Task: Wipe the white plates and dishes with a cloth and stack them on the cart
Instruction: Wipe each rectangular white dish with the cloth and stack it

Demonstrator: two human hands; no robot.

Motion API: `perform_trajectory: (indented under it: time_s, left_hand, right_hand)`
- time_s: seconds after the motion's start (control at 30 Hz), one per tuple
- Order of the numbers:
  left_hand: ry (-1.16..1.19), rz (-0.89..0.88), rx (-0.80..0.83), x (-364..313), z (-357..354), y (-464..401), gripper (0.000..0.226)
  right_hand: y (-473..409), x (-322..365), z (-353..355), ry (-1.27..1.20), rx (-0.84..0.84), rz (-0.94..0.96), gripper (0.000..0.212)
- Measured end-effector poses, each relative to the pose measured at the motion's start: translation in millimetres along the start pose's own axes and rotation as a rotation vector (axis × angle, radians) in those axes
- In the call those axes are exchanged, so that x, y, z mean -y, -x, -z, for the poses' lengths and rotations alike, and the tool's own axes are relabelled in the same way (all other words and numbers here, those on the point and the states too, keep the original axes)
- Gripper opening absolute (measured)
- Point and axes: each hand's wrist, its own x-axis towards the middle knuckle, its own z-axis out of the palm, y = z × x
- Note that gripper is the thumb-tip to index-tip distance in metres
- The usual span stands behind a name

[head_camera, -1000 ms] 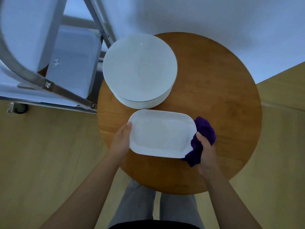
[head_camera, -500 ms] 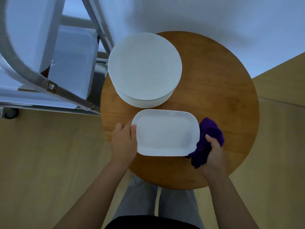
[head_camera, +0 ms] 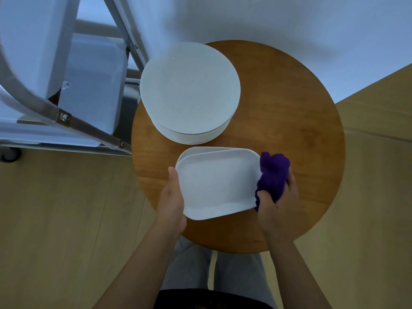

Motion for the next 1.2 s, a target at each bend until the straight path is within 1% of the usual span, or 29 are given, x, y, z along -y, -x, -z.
perform_trajectory:
  time_s: [0.07,0.13,0.2,0.23,0.27,0.33,0.4,0.47,0.53,0.57,0.63,0.73,0.8,0.9,0.97,1.03,1.1,1.2]
  left_hand:
    - [0.008,0.011,0.019,1.2,1.7,4.6,0.072]
    - [0.035,0.003,0.026,1.1,3.0,7.3,0.078]
    - [0.029,-0.045,0.000,-0.2,1.3,11.1,0.068]
    - [0.015,-0.067,-0.018,-0.4,-1.0,13.7,0.060]
    - [0.004,-0.073,-0.025,0.3,-3.4,16.3,0.054]
    - [0.003,-0.081,0.016,1.6,-6.8,22.1,0.048]
    - [0.015,-0.146,0.061,-0.1,-4.9,24.6,0.051]
    - [-0.060,-0.286,0.082,-3.2,1.9,21.7,0.050]
    - [-0.123,-0.392,0.075,-6.7,9.0,17.4,0.037]
    - [-0.103,-0.391,0.076,-7.8,12.3,15.5,0.035]
    - [0.019,-0.294,0.118,-9.2,16.0,15.9,0.041]
    - [0.151,-0.187,0.194,-8.9,20.5,19.8,0.067]
    - [0.196,-0.152,0.209,-9.1,24.8,20.6,0.075]
    - [0.209,-0.161,0.207,-11.0,32.6,18.9,0.066]
    - [0.160,-0.179,0.177,-15.8,35.2,20.0,0.061]
    - [0.071,-0.183,0.184,-21.1,37.6,22.6,0.065]
    - [0.025,-0.214,0.189,-24.1,42.0,25.7,0.066]
    - [-0.020,-0.214,0.192,-28.3,49.0,29.5,0.068]
  right_hand:
    - [1.5,7.5,-4.6,0.112,0.070,0.071,0.065]
    - [1.1,12.8,-13.0,0.294,0.099,0.093,0.066]
    - [4.0,21.2,-27.7,0.546,0.066,0.133,0.067]
    - [7.3,27.7,-35.4,0.637,0.059,0.141,0.063]
    - [11.4,35.4,-42.6,0.670,0.049,0.143,0.058]
    - [20.4,50.7,-53.7,0.657,0.003,0.220,0.049]
    - [32.6,62.0,-60.3,0.654,0.001,0.339,0.047]
    - [46.4,69.4,-64.3,0.608,0.071,0.419,0.049]
    - [57.5,71.1,-65.6,0.534,0.161,0.498,0.048]
    - [59.6,70.2,-64.3,0.503,0.205,0.542,0.048]
    - [58.4,67.1,-59.0,0.416,0.316,0.597,0.047]
    - [51.8,59.7,-44.1,0.373,0.467,0.719,0.047]
    - [44.9,55.8,-34.3,0.412,0.573,0.820,0.047]
    - [31.8,49.5,-21.1,0.511,0.758,0.951,0.046]
    - [24.7,44.3,-10.2,0.600,0.854,1.026,0.046]
    - [17.0,39.2,0.8,0.670,0.916,1.073,0.047]
    - [9.2,35.7,11.4,0.738,0.934,1.132,0.047]
    - [-3.9,29.3,25.6,0.903,0.813,1.325,0.046]
